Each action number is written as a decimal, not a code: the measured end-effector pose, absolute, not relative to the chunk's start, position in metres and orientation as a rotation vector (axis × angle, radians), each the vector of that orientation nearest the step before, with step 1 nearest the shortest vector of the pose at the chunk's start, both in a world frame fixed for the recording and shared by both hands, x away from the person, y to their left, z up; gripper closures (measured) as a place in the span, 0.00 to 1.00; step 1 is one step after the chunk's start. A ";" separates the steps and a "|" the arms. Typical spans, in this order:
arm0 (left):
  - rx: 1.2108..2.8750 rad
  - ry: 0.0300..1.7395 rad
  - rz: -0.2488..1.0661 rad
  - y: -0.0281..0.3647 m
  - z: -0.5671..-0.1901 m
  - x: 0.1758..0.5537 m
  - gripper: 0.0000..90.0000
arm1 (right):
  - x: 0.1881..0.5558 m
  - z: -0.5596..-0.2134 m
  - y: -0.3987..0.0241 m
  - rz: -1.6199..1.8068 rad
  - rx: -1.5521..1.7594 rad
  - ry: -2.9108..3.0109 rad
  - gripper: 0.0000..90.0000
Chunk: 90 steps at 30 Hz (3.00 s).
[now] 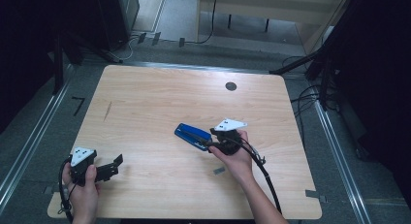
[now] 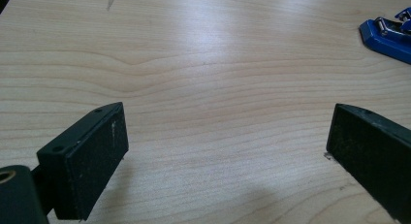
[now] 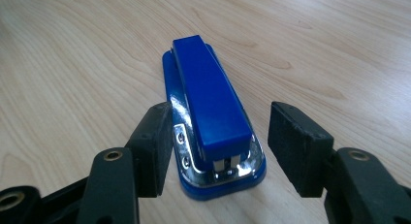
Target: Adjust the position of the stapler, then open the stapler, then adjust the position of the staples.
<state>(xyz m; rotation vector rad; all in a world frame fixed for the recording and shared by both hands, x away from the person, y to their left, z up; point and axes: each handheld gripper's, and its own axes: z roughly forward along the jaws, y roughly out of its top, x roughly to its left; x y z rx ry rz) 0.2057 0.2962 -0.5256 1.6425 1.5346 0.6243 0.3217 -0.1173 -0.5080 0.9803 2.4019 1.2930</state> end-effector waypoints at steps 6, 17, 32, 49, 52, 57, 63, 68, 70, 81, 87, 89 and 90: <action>1.644 1.534 0.611 0.297 -0.526 0.206 0.02 | 0.331 -0.513 -0.108 1.272 0.980 2.421 0.52; 1.643 1.533 0.616 0.296 -0.526 0.206 0.06 | 0.342 -0.527 -0.087 1.243 0.923 2.468 0.68; 1.647 1.515 0.642 0.294 -0.525 0.205 0.16 | 0.334 -0.525 -0.088 1.225 0.773 2.562 0.74; 1.707 1.474 0.701 0.259 -0.521 0.207 0.15 | 0.302 -0.527 -0.099 1.280 0.546 2.657 0.74; 1.698 1.462 0.699 0.249 -0.520 0.208 0.25 | 0.298 -0.526 -0.100 1.273 0.545 2.642 0.72; 1.721 1.387 0.629 0.228 -0.519 0.209 0.51 | 0.291 -0.517 -0.112 1.380 0.622 2.554 0.62; 1.775 1.267 0.562 0.189 -0.518 0.217 0.87 | 0.278 -0.506 -0.134 1.486 0.717 2.422 0.65; 1.852 1.145 0.522 0.150 -0.523 0.225 1.00 | 0.268 -0.509 -0.154 1.513 0.849 2.341 0.74; 1.895 1.100 0.512 0.134 -0.526 0.226 1.00 | 0.263 -0.513 -0.159 1.500 0.881 2.328 0.79; 2.002 1.006 0.432 0.098 -0.532 0.231 1.00 | 0.260 -0.529 -0.161 1.424 0.991 2.360 1.00; 2.034 1.018 0.434 0.093 -0.533 0.236 1.00 | 0.261 -0.536 -0.156 1.397 1.009 2.395 1.00; 2.033 1.020 0.451 0.091 -0.533 0.237 1.00 | 0.260 -0.536 -0.155 1.398 0.996 2.404 1.00; 2.025 1.030 0.456 0.090 -0.533 0.238 1.00 | 0.260 -0.536 -0.154 1.397 0.991 2.408 1.00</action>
